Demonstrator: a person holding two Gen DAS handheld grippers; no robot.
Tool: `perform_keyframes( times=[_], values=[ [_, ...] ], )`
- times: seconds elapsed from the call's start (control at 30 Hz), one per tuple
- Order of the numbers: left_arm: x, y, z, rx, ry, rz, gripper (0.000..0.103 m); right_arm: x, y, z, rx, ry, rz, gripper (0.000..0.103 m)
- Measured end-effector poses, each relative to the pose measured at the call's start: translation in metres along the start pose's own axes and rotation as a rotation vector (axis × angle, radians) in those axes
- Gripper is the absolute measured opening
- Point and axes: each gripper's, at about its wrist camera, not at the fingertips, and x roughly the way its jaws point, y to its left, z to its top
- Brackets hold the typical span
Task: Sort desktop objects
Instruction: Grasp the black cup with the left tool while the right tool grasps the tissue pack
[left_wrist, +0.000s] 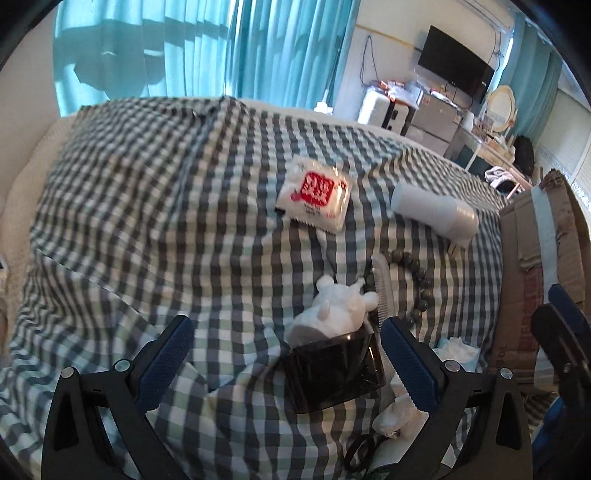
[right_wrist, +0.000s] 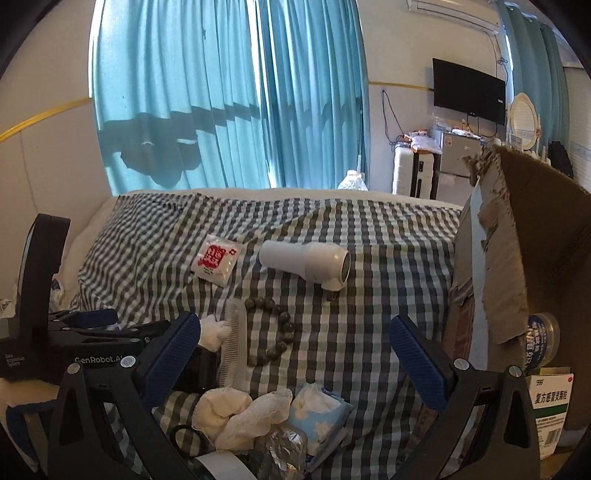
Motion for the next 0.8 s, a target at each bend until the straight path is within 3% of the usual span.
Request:
perform_keyframes(
  times=[0.3, 0.5, 0.6, 0.7, 0.77, 0.8],
  values=[
    [0.028, -0.019, -0.010, 0.056, 0.076, -0.036, 0.103, 0.044, -0.009, -0.022, 0.034, 0.176, -0.043, 0.102],
    [0.048, -0.023, -0.019, 0.071, 0.168, -0.029, 0.103, 0.069, -0.016, -0.036, 0.100, 0.292, -0.044, 0.101],
    [0.052, -0.024, -0.022, 0.084, 0.196, -0.048, 0.096, 0.081, -0.022, -0.044, 0.163, 0.359, -0.019, 0.101],
    [0.053, -0.027, -0.024, 0.102, 0.206, -0.047, 0.082, 0.093, -0.027, -0.053, 0.204, 0.426, 0.001, 0.086],
    [0.055, -0.031, -0.025, 0.115, 0.206, -0.042, 0.073, 0.096, -0.032, -0.057, 0.238, 0.442, 0.020, 0.062],
    [0.053, -0.034, -0.027, 0.122, 0.204, -0.044, 0.072, 0.096, -0.033, -0.057, 0.228, 0.438, 0.008, 0.059]
  ],
)
